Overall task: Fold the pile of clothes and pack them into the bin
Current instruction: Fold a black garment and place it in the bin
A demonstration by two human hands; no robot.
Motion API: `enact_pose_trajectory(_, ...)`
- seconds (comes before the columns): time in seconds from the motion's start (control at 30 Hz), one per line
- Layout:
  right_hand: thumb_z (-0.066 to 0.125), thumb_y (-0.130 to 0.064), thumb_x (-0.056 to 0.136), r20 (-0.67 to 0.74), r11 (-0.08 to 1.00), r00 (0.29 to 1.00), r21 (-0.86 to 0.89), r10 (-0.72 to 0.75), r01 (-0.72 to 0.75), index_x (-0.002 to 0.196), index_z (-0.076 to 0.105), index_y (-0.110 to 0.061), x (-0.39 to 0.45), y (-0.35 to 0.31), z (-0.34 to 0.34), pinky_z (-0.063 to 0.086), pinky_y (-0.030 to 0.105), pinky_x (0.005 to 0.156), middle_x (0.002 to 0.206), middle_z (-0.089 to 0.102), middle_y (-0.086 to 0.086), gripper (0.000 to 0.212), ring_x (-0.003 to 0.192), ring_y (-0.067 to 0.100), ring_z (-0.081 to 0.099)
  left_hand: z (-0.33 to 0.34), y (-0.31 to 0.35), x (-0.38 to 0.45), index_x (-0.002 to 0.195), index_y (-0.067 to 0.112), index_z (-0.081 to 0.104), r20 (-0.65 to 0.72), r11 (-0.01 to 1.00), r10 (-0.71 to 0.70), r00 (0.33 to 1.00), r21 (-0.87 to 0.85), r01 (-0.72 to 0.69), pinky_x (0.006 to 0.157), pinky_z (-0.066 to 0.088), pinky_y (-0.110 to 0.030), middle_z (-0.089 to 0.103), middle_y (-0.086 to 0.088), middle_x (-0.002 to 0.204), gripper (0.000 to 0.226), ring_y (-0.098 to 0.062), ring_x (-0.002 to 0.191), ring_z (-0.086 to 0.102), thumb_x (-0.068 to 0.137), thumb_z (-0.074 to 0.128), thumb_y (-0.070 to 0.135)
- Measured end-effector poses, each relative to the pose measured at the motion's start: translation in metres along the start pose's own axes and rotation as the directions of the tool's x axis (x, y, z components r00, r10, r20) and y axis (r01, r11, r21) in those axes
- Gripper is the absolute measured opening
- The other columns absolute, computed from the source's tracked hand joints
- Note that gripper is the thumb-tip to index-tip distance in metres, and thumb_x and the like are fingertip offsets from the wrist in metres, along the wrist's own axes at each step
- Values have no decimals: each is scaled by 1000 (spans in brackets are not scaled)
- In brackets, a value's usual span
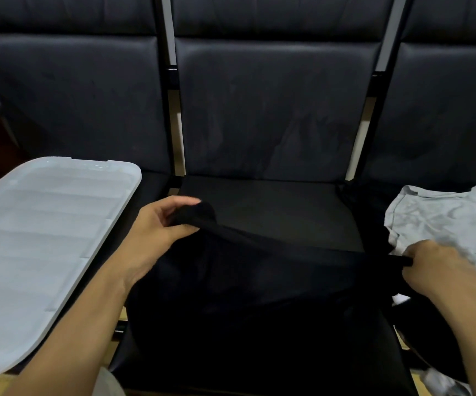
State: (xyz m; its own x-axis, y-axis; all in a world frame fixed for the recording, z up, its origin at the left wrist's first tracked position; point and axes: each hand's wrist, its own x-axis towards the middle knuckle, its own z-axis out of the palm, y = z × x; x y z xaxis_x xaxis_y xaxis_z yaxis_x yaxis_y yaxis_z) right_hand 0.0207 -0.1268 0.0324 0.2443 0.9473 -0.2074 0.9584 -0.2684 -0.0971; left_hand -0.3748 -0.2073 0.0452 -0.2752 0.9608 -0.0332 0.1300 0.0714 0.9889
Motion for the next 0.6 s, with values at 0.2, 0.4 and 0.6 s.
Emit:
enact_pose_trajectory(0.2, 56, -4, 82, 136, 998, 990, -57, -32, 40, 99, 65, -25, 3, -5, 9, 50, 33, 73, 88, 61, 7, 29, 88, 31, 62, 12, 12, -14, 132, 17, 57, 259, 946, 18, 966, -318, 68, 89, 56, -31, 71, -16, 114, 62, -27, 105, 69, 76, 67, -7)
enact_pose_trajectory(0.4, 59, 5, 83, 25, 884, 932, 327, -362, 335, 83, 68, -31, -2, -28, 9, 52, 19, 73, 90, 73, -1, 37, 92, 17, 68, 24, 7, -17, 119, 14, 65, 282, 978, 5, 959, -199, 54, 81, 54, -24, 73, -11, 101, 42, -19, 90, 70, 81, 68, -3)
enact_pose_trajectory(0.6, 57, -15, 97, -84, 622, 881, 676, -466, 394, 82, 74, -13, -17, -61, 5, 51, 38, 65, 71, 72, 3, 23, 63, 21, 66, 28, -5, -9, 107, 19, 75, 162, 981, -70, 984, 192, 38, 90, 51, -23, 75, 3, 101, 25, -8, 101, 68, 83, 77, 14)
